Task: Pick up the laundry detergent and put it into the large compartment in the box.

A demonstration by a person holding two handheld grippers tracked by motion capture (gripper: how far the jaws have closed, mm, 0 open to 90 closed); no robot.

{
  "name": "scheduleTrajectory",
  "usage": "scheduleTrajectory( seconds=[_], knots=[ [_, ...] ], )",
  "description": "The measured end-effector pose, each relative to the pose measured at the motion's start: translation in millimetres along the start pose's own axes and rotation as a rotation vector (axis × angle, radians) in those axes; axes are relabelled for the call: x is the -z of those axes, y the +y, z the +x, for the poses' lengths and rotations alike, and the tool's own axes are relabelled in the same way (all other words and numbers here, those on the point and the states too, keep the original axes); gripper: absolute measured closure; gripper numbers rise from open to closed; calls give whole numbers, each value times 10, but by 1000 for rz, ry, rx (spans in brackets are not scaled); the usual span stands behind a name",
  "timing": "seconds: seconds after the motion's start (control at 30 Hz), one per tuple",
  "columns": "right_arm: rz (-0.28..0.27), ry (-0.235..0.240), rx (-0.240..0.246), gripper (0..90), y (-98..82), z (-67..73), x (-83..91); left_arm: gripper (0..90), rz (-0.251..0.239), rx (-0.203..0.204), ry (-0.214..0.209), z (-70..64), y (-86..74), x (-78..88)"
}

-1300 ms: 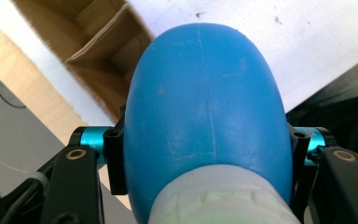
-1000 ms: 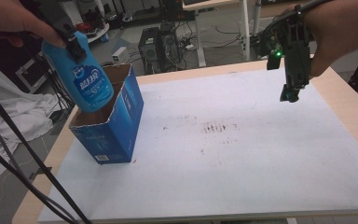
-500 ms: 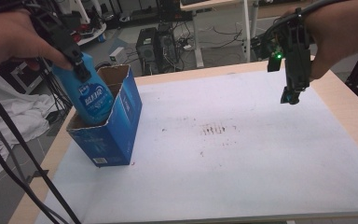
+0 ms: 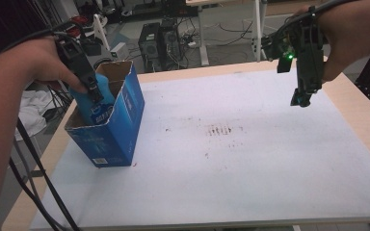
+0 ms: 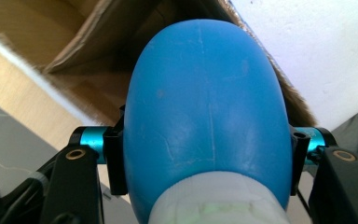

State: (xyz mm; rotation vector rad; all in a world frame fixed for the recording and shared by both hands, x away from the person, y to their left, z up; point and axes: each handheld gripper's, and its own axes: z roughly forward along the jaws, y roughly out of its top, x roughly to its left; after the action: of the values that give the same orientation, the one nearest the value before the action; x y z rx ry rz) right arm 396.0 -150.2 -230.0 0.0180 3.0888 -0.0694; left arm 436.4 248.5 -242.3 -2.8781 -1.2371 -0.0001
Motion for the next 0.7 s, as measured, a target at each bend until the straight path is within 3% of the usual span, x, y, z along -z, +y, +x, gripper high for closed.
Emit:
scheduleTrajectory(
  seconds=[0.37, 0.7],
  knots=[
    [-4, 2, 2, 21, 11, -9, -26, 379, 20, -85, -10, 17, 20, -395],
    [-3, 6, 5, 21, 29, -22, -53, 379, 25, -95, -15, 25, 0, -497]
  ],
)
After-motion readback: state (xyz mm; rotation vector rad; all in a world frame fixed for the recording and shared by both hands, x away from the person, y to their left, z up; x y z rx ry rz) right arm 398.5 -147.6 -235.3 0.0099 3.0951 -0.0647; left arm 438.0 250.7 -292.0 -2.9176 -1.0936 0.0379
